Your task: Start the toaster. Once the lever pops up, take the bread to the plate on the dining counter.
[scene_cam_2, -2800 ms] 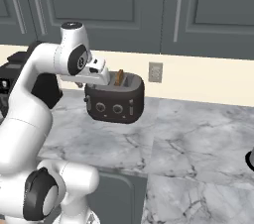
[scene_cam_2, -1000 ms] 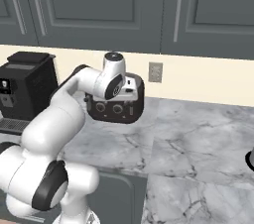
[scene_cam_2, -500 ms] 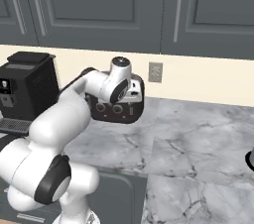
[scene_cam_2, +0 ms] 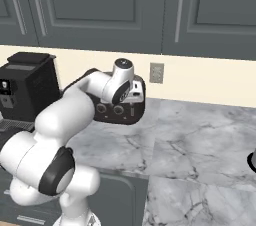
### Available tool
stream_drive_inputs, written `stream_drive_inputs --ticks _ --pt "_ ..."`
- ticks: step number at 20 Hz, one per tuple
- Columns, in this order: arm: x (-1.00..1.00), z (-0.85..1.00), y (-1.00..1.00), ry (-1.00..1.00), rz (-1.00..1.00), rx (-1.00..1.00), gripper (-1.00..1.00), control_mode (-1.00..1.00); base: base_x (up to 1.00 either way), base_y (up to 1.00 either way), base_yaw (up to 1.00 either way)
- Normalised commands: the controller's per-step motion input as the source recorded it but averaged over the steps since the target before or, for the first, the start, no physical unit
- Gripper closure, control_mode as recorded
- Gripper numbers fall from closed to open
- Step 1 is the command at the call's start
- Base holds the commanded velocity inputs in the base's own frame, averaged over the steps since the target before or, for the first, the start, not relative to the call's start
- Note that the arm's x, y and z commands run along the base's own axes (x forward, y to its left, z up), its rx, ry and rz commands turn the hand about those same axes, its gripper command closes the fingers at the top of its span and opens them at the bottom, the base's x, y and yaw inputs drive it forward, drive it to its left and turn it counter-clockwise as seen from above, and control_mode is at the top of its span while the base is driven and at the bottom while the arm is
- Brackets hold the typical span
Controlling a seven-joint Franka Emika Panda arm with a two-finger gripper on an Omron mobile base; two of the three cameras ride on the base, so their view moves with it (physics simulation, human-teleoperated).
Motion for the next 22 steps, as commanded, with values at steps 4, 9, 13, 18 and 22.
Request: stream_drive_inputs --ticks 4,9,13,18,22 --pt "0.20 0.00 -0.01 0.00 0.00 0.01 -1.00 -1.00 0.00 0.00 0.00" --pt "0.18 -0.01 -0.01 0.00 0.01 0.00 -1.00 -1.00 0.00 0.00 0.00" --pt "0.19 -0.03 -0.06 0.00 0.01 0.02 -1.00 -1.00 0.00 0.00 0.00" --pt "0.11 -0.10 -0.02 0.00 0.00 0.02 -1.00 -1.00 0.00 0.00 0.00" --pt "0.04 -0.12 0.00 0.00 0.00 0.00 -1.00 -1.00 0.00 0.00 0.00"
